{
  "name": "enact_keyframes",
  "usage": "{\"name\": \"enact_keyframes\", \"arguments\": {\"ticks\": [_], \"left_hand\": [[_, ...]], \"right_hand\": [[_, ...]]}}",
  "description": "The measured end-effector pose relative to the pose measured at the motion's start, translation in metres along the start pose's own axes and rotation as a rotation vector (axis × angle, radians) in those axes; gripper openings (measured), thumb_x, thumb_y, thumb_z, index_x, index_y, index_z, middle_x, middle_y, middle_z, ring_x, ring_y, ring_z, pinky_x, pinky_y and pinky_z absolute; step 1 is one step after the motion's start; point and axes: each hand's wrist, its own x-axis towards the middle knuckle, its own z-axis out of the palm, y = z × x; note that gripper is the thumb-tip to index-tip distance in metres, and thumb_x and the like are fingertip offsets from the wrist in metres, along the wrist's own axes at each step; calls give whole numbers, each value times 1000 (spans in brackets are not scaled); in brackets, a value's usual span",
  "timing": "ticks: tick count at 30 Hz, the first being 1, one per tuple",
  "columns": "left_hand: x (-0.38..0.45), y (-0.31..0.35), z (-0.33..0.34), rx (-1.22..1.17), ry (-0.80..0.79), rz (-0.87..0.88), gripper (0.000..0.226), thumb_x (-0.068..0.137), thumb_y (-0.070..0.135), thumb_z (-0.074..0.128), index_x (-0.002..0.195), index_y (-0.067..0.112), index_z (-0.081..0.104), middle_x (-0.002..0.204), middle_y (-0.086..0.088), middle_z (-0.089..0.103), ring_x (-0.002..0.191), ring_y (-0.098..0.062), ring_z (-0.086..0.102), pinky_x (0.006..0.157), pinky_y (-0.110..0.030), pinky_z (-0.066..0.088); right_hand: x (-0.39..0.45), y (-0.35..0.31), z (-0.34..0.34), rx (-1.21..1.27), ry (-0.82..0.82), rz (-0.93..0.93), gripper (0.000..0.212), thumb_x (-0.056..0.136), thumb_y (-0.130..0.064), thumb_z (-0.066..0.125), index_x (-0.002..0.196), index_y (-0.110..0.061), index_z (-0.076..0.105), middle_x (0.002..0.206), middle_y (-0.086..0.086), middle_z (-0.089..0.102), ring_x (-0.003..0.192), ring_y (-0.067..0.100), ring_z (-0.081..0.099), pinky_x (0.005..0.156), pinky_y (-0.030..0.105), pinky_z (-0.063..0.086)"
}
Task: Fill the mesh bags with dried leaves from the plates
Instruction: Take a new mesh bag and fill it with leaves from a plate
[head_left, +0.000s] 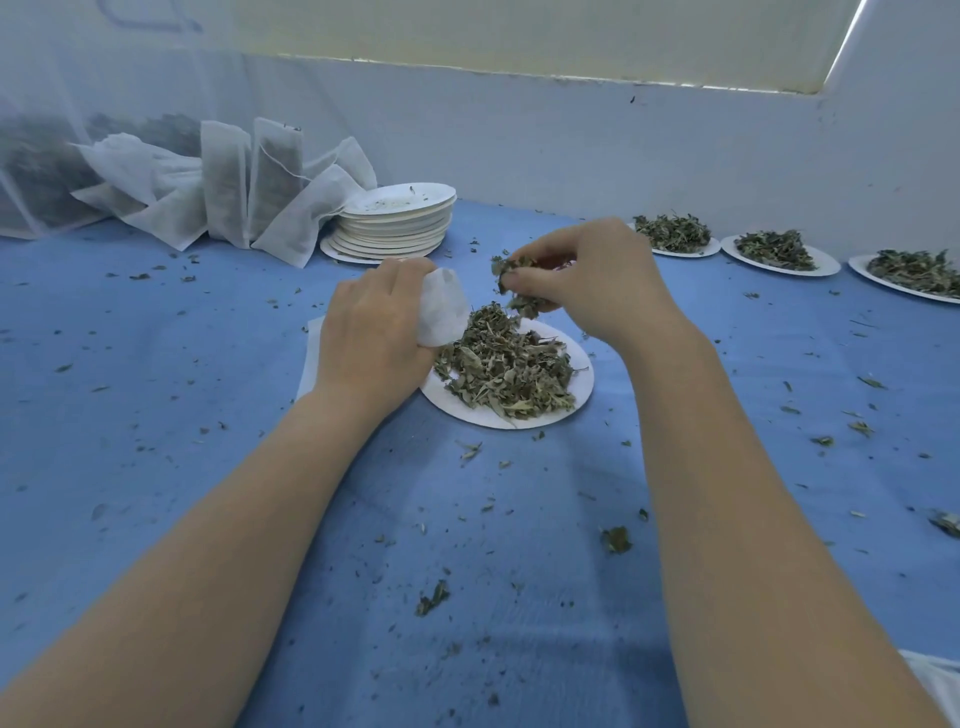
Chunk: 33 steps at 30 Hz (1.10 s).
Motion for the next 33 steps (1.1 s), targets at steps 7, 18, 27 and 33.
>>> {"name": "enact_keyframes", "arguments": {"ticks": [7, 18, 27, 33], "left_hand": [[2, 7, -2, -71, 9, -89, 48, 76, 29, 66, 113, 1, 56, 105, -16, 61, 96, -36, 56, 81, -41, 35], [0, 8, -6, -27, 4, 82, 49, 74, 32, 47, 104, -4, 60, 86, -17, 63, 76, -36, 61, 69, -39, 43], [-1, 13, -6, -129, 53, 25, 48, 73, 34, 47, 105, 1, 61, 91, -13, 65, 81, -34, 61, 72, -40, 43], [-2, 17, -4, -173, 45, 2, 48, 70, 28, 59, 109, -1, 60, 95, -14, 65, 85, -34, 60, 76, -38, 40]], "right_hand": [[0, -9, 18, -32, -112, -109, 12, 74, -20, 77, 85, -24, 76, 72, -9, 66, 65, 4, 58, 56, 7, 41], [-5, -19, 23, -67, -293, -190, 19, 80, -13, 62, 94, -16, 74, 72, 11, 63, 62, 9, 45, 58, 16, 39], [0, -13, 25, 93, -116, -97, 19, 75, -15, 73, 92, -20, 71, 72, -14, 61, 61, -7, 54, 55, 3, 38], [-1, -14, 24, 17, -120, -140, 14, 73, -14, 74, 82, -25, 70, 71, -11, 67, 67, 0, 59, 58, 7, 44]]}}
